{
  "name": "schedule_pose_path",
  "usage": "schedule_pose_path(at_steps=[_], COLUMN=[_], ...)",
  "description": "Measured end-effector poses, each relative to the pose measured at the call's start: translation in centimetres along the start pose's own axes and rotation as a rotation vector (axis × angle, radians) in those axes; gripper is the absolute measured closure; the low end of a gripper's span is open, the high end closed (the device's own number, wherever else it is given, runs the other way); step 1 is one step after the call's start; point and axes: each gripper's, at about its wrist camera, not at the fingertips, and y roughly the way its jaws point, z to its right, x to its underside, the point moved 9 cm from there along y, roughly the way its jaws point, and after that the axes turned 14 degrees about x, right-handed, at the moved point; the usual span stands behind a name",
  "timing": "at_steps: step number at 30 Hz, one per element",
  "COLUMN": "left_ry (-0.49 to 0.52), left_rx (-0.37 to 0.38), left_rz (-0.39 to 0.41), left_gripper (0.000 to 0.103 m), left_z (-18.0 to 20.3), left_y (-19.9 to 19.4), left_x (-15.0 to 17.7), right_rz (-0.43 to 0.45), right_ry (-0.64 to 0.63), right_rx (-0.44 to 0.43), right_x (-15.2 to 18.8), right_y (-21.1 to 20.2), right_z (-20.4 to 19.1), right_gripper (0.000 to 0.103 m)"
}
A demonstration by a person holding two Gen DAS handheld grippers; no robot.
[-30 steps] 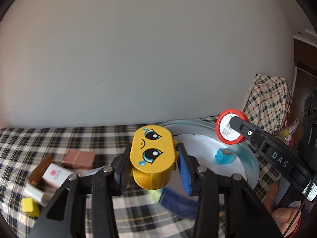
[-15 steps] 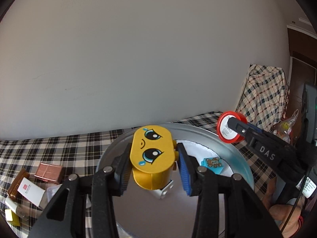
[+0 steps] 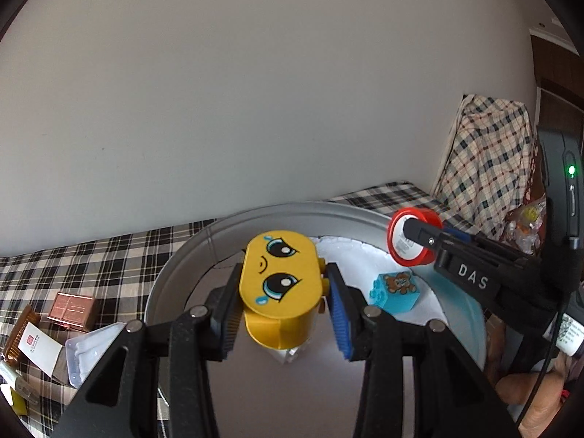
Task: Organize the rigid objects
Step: 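Lower both held objects into the tin and open both tools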
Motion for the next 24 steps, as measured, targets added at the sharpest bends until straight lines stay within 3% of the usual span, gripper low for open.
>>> schedule_pose_path(at_steps=[15, 24], left_ry=[-0.021, -0.043], left_rx=[-0.045, -0.078], left_rz=[-0.084, -0.081], left_gripper=[0.062, 0.060], left_z=[-0.8, -1.5], left_y=[1.4, 1.1], left_x=[1.6, 1.6], right_rz=[-0.036, -0.070], right_ry=[-0.027, -0.054], right_rx=[-0.026, -0.028], right_x=[0.9, 1.7], right_y=[-0.3, -0.2], right_z=[-1.2, -1.7], right_gripper=[0.077, 0.077])
